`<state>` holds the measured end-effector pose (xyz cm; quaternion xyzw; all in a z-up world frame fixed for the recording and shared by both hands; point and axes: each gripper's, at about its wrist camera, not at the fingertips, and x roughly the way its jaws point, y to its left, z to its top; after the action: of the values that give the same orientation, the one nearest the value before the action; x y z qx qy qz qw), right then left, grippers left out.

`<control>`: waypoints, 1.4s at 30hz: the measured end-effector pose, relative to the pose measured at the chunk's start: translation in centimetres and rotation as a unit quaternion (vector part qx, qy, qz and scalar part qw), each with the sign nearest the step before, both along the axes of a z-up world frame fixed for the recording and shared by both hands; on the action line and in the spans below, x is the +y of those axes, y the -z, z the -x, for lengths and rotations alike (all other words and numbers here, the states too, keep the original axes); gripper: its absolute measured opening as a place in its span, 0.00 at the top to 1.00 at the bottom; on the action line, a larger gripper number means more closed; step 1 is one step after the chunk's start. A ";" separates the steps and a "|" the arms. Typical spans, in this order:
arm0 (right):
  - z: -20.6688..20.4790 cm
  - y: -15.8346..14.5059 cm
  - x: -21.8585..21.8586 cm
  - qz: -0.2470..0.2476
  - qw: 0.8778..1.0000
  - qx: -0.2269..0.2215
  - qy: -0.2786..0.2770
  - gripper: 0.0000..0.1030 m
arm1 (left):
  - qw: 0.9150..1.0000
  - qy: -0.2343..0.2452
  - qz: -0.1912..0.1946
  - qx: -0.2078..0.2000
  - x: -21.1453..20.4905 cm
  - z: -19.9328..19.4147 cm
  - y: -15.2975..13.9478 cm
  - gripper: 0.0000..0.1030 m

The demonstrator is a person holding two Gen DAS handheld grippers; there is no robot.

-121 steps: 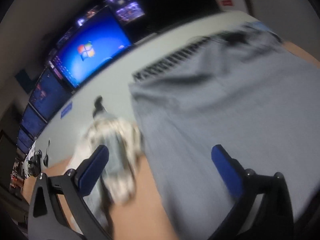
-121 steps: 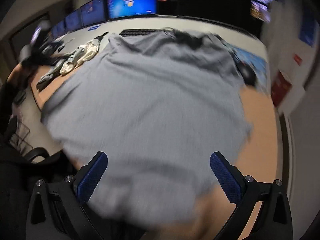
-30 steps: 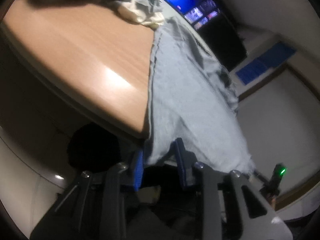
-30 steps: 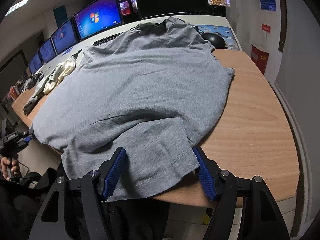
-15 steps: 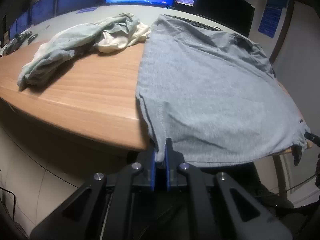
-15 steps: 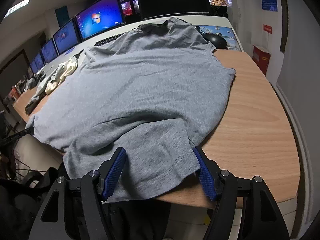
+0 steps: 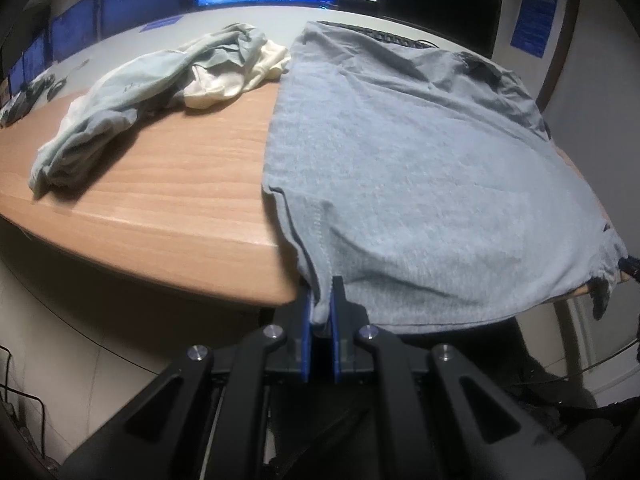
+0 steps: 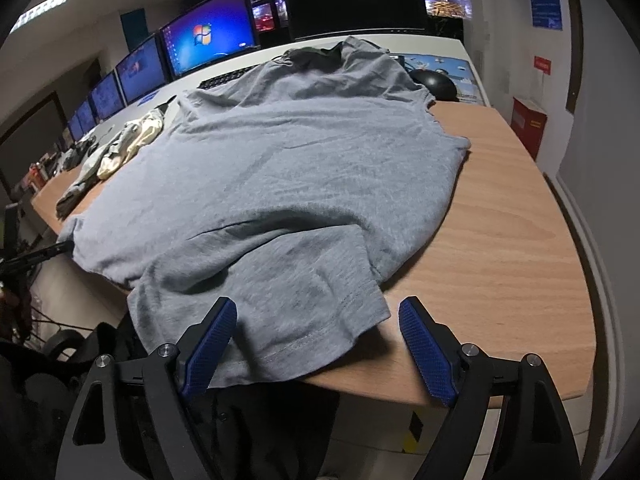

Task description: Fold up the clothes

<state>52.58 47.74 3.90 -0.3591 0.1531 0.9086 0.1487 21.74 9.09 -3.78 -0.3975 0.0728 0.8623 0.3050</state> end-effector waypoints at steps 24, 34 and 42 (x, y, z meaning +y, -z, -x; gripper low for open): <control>-1.7 -4.0 3.3 0.242 0.943 0.225 -0.040 0.92 | 0.994 0.002 -0.084 -0.075 0.1 3.3 -3.0 0.92; 8.4 -10.3 16.7 0.239 0.942 0.210 0.104 0.91 | 0.997 0.013 -0.018 -0.069 10.7 17.0 -8.7 0.82; 14.5 -11.2 22.1 0.211 0.957 0.056 0.190 0.48 | 0.996 -0.033 0.077 0.009 13.6 19.9 -8.8 0.41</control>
<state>38.04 69.86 15.07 -0.2948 0.4147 0.8293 0.2309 1.85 22.65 5.05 -0.4145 0.1282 0.8671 0.2446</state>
